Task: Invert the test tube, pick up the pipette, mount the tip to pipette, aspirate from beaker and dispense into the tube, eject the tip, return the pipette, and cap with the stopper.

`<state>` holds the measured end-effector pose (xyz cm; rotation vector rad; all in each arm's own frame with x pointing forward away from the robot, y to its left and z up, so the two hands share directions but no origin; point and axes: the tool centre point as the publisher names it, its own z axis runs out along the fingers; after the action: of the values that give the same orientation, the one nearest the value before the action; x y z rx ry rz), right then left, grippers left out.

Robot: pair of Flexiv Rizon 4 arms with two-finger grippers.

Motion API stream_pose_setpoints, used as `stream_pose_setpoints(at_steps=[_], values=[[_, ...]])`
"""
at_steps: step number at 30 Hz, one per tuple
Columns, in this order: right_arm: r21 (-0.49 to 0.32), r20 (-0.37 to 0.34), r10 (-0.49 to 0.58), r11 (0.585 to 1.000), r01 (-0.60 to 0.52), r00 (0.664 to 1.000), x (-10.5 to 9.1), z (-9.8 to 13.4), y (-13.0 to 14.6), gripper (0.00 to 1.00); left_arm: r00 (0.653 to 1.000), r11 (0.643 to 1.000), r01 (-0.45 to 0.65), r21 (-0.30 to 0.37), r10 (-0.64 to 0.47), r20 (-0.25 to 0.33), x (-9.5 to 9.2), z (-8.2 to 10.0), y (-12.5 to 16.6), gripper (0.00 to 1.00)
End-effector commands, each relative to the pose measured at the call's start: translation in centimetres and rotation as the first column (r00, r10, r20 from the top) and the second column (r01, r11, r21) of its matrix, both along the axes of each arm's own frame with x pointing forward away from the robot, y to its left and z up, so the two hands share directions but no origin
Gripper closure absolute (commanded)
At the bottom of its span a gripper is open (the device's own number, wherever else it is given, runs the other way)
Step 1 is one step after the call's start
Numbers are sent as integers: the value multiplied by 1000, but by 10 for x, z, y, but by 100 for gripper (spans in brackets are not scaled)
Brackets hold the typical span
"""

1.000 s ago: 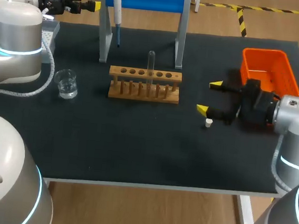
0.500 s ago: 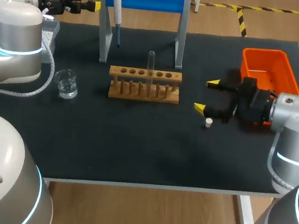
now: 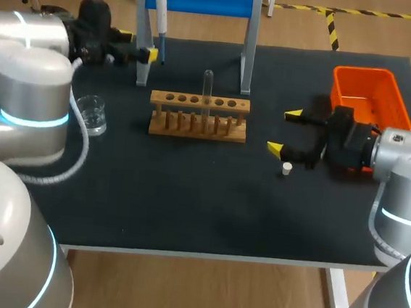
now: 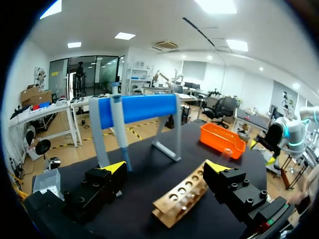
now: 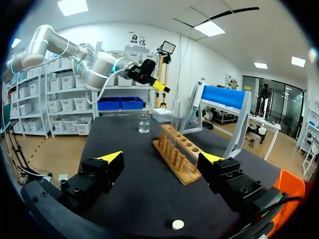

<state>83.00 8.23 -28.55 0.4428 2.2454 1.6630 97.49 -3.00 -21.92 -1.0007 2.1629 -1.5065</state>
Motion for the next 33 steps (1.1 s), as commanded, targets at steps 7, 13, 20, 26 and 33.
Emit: stream_pose_setpoints(at_steps=[7, 13, 20, 26, 33], values=[[0, 1, -1, 1000, 1, 1000, -1, 0, 0, 0, 995, 999, 42, 7, -42, 86, -64, -23, -35, 0], [0, 1, -1, 1000, 1, 1000, -1, 0, 0, 0, 997, 998, 43, 44, -46, 63, -72, -34, -39, 0], [0, 1, -1, 1000, 1, 1000, -1, 0, 0, 0, 995, 997, 68, 34, -70, 65, -76, -38, -39, 0], [0, 1, -1, 1000, 1, 1000, -1, 0, 0, 0, 995, 997, 68, 34, -70, 65, -76, -38, -39, 0], [0, 1, -1, 1000, 1, 1000, -1, 0, 0, 0, 995, 997, 68, 34, -70, 65, -76, -38, -39, 0]])
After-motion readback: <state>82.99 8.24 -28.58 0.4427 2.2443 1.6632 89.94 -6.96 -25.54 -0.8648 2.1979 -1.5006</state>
